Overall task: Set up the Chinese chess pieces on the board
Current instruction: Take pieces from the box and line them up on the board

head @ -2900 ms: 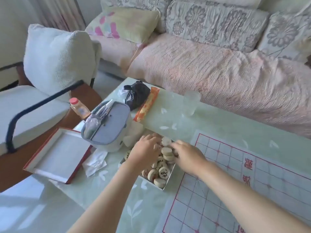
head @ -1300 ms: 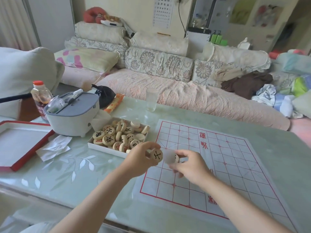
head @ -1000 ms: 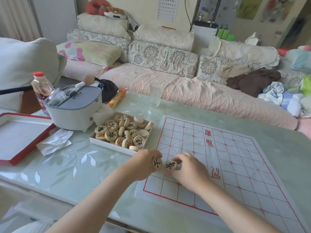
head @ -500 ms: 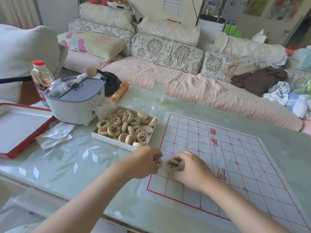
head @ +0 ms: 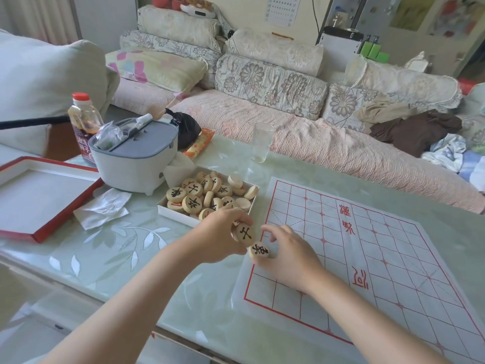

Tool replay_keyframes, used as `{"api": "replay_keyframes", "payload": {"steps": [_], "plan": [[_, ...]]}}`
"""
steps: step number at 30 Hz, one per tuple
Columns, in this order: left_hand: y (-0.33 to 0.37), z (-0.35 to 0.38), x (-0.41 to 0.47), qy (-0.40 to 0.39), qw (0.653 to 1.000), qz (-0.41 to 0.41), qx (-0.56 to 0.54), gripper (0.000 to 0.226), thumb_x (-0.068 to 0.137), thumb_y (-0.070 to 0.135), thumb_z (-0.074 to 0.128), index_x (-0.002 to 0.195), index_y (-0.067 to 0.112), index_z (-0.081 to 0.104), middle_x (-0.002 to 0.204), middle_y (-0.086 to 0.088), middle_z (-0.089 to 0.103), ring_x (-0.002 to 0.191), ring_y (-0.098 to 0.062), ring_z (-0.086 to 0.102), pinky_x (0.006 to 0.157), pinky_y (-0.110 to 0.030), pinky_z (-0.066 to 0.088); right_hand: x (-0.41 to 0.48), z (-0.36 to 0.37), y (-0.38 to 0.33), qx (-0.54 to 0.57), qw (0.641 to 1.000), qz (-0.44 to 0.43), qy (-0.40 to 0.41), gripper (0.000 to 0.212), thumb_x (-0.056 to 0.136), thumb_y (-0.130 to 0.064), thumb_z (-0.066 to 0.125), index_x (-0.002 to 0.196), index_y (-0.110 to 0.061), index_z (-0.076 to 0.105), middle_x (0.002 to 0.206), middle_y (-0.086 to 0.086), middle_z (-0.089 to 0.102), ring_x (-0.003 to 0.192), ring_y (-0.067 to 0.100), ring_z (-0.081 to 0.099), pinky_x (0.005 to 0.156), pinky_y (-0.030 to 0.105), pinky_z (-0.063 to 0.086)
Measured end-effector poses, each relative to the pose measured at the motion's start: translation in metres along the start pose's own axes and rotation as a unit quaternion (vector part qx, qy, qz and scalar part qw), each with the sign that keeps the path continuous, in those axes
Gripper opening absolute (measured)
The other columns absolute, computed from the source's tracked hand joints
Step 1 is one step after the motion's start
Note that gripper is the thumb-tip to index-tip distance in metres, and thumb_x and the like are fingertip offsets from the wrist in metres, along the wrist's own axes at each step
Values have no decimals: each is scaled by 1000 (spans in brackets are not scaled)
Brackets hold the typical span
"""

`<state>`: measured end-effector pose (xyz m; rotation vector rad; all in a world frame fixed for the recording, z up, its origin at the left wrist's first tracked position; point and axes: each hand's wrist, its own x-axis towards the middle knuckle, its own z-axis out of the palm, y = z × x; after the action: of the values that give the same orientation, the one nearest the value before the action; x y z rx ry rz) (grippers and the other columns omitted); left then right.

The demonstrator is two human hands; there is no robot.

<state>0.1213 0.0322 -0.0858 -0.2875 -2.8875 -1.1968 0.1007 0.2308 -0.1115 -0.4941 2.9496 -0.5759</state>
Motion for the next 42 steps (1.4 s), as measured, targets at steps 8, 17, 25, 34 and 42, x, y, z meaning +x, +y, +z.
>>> {"api": "replay_keyframes", "payload": {"steps": [8, 17, 25, 34, 42], "plan": [[13, 7, 14, 71, 996, 42, -33, 61, 65, 25, 86, 119, 30, 58, 103, 20, 58, 92, 0, 54, 72, -4, 39, 6, -24, -16, 494, 865, 83, -33, 18, 96, -12, 62, 111, -20, 70, 85, 5, 71, 65, 16, 63, 57, 24, 41], [-4, 6, 28, 70, 963, 26, 261, 47, 84, 40, 62, 129, 32, 49, 124, 5, 49, 114, -20, 38, 97, -31, 30, 47, -24, 18, 356, 921, 159, 23, 19, 91, -8, 67, 106, -20, 69, 100, 4, 73, 66, 14, 64, 63, 23, 46], [-19, 6, 34, 67, 964, 3, 258, 44, 86, 43, 57, 128, 30, 51, 125, 2, 45, 121, -23, 33, 97, -32, 34, 55, -5, 24, 130, 987, 93, -29, 26, 87, -42, 69, 108, -29, 74, 101, -12, 67, 100, 12, 61, 85, 30, 47], [-31, -15, 36, 127, 952, -39, 274, 27, 95, 34, 41, 117, 28, 55, 118, 0, 51, 112, -25, 42, 87, -35, 37, 64, -18, -18, 26, 999, 1, 25, 34, 93, -31, 56, 126, -33, 62, 115, -11, 61, 106, 13, 57, 86, 31, 46], [-42, -13, 33, 113, 961, -42, 251, 29, 93, 33, 43, 117, 24, 56, 118, 0, 55, 111, -23, 45, 87, -35, 42, 88, -8, -52, -49, 998, -33, 11, 41, 92, -28, 60, 133, -32, 55, 122, -1, 67, 113, 27, 60, 87, 36, 50]]}}
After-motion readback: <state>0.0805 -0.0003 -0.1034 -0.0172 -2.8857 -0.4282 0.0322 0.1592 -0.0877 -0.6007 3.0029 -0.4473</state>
